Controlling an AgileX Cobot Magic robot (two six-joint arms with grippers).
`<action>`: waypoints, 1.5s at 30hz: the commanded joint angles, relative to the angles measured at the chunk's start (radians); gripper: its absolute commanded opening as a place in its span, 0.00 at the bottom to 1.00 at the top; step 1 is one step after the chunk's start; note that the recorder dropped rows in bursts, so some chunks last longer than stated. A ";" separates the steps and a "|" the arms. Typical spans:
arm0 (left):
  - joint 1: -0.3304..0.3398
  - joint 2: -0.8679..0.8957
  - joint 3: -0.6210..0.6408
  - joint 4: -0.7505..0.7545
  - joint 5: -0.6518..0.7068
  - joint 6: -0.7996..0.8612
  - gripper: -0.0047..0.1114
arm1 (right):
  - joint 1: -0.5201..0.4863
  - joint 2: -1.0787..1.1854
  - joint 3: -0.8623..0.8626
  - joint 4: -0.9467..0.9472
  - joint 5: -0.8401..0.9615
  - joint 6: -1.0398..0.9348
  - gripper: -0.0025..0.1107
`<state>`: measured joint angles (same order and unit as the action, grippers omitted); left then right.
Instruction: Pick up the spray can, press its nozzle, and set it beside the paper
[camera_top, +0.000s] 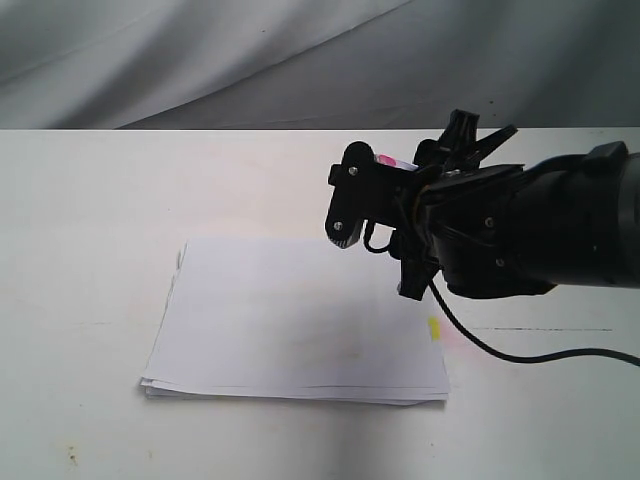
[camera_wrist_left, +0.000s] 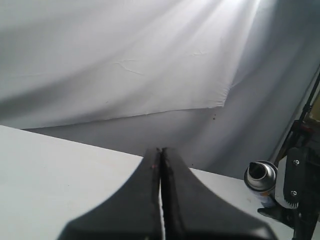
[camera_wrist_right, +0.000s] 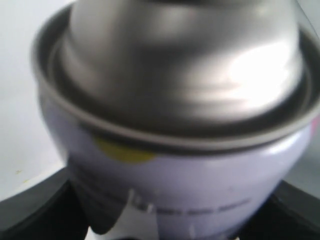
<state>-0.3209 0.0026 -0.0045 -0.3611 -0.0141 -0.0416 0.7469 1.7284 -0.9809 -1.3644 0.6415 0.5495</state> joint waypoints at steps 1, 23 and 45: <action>0.002 -0.003 0.005 -0.042 -0.020 -0.012 0.04 | 0.002 -0.011 -0.004 -0.039 0.017 -0.003 0.02; 0.002 0.682 -0.524 0.015 0.050 0.026 0.04 | 0.002 -0.011 -0.004 -0.032 0.017 0.001 0.02; 0.004 1.546 -1.049 -0.431 0.437 0.715 0.04 | 0.002 -0.011 -0.004 -0.013 0.017 -0.001 0.02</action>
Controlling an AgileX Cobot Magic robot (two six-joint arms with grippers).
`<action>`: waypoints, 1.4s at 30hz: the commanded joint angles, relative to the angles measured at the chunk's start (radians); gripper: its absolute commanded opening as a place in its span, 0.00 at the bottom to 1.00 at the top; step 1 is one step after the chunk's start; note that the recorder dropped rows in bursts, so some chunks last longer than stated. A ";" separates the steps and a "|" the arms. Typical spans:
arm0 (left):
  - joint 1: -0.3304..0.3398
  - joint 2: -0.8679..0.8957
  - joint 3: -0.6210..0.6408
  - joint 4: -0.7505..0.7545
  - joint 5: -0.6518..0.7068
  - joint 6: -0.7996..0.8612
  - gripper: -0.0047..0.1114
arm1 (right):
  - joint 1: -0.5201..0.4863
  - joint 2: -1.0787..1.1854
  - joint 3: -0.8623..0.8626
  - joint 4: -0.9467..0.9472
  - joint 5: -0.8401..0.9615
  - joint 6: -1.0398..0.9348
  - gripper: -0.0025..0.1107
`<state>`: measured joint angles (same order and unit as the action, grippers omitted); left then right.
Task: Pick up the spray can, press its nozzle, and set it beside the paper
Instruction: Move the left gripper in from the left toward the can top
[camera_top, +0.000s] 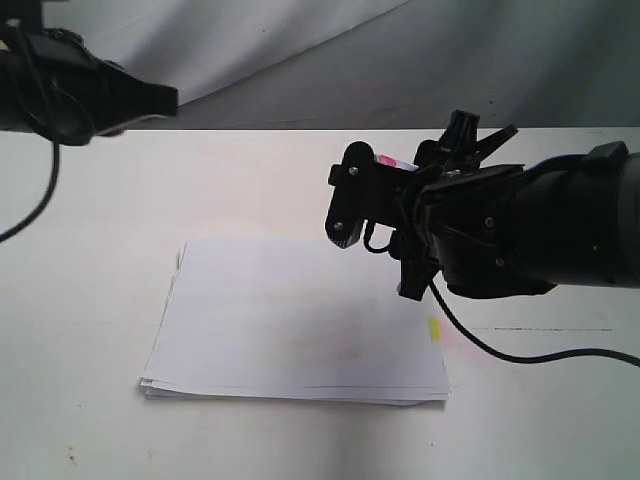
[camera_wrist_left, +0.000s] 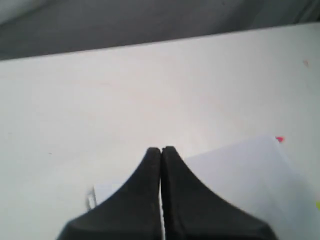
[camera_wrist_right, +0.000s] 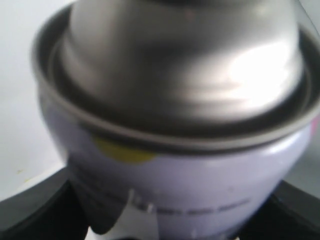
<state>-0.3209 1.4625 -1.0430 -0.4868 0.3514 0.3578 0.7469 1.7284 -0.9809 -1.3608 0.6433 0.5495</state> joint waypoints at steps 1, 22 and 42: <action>0.008 0.107 -0.010 -0.420 0.110 0.435 0.04 | 0.002 -0.011 -0.004 -0.017 0.015 -0.001 0.02; 0.253 0.419 0.030 -1.116 0.870 1.273 0.04 | 0.002 -0.011 -0.004 -0.017 0.020 0.001 0.02; 0.134 0.456 -0.003 -1.176 0.870 1.453 0.04 | 0.002 -0.011 -0.004 -0.044 0.031 -0.056 0.02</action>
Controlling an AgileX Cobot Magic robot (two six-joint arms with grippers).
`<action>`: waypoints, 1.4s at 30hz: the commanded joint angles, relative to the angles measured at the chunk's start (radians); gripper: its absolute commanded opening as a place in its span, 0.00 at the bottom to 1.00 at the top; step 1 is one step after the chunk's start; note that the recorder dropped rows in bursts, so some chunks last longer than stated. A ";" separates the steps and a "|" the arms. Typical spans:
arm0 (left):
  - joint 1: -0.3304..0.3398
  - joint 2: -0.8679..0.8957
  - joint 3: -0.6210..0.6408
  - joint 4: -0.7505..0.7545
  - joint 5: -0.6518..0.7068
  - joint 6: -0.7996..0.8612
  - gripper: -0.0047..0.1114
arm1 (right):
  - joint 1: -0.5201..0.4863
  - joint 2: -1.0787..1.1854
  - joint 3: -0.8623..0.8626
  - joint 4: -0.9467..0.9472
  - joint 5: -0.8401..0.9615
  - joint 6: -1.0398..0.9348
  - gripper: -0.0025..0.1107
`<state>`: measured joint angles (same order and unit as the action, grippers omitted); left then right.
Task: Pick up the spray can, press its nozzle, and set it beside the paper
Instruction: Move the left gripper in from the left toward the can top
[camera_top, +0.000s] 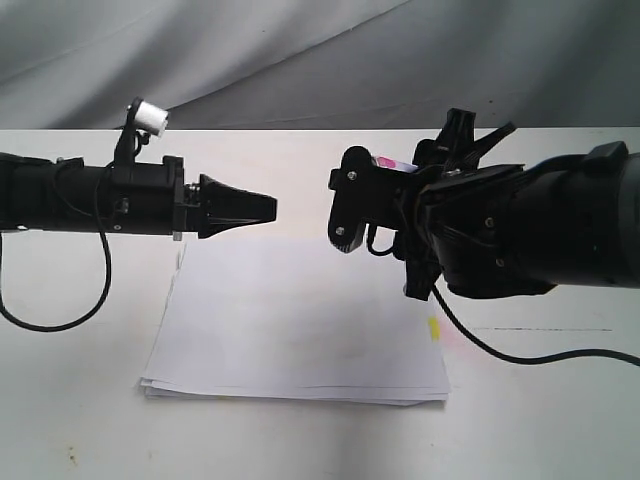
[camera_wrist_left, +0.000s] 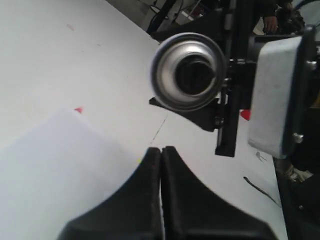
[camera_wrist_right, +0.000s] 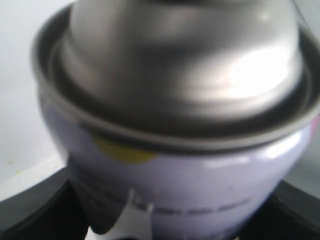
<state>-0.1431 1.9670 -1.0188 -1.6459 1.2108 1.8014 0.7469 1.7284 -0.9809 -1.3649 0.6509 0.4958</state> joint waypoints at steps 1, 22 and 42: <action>-0.052 -0.060 -0.034 -0.017 0.010 0.002 0.04 | 0.002 -0.011 -0.004 -0.039 0.023 -0.003 0.02; -0.128 -0.091 -0.068 -0.043 -0.084 -0.022 0.04 | 0.002 -0.011 -0.004 -0.034 0.034 -0.003 0.02; -0.130 -0.091 -0.068 -0.071 -0.179 0.023 0.04 | 0.002 -0.011 -0.004 -0.034 0.034 -0.003 0.02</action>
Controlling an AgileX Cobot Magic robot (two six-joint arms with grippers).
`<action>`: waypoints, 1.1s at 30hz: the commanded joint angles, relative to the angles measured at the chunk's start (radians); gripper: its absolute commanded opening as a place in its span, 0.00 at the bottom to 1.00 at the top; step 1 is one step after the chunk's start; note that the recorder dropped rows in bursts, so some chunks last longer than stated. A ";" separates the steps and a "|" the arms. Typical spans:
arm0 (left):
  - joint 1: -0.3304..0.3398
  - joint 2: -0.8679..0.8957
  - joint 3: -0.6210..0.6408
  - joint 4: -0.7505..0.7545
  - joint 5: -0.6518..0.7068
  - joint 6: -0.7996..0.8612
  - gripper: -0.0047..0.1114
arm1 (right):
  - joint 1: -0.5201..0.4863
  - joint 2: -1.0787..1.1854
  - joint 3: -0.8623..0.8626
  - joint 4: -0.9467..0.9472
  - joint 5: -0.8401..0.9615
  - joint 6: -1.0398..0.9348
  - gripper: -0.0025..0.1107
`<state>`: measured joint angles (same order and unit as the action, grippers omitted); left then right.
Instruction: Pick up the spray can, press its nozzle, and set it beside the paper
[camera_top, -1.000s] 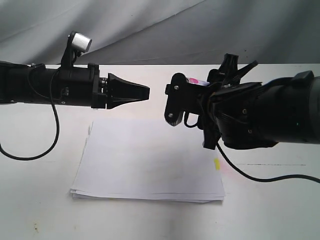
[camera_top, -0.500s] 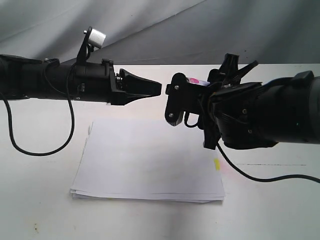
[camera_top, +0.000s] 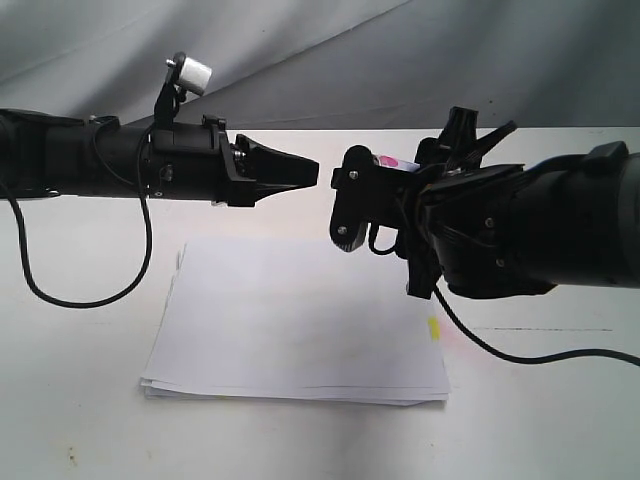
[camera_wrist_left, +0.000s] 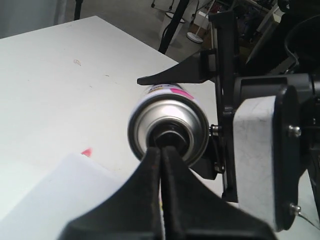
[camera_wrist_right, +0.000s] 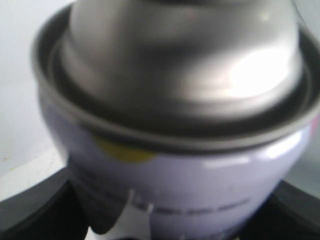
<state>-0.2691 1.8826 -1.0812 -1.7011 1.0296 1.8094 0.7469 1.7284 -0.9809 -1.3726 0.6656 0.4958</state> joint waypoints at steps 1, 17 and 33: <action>-0.004 -0.007 -0.006 -0.016 0.002 0.017 0.04 | 0.002 -0.011 -0.004 -0.026 0.019 -0.003 0.02; -0.047 -0.007 -0.006 -0.018 -0.036 0.026 0.04 | 0.002 -0.011 -0.004 -0.026 0.019 -0.003 0.02; -0.057 0.008 -0.056 0.006 -0.063 -0.020 0.04 | 0.002 -0.011 -0.004 -0.020 0.017 -0.003 0.02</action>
<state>-0.3195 1.8826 -1.1020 -1.7100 0.9651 1.8269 0.7469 1.7284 -0.9809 -1.3726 0.6656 0.4958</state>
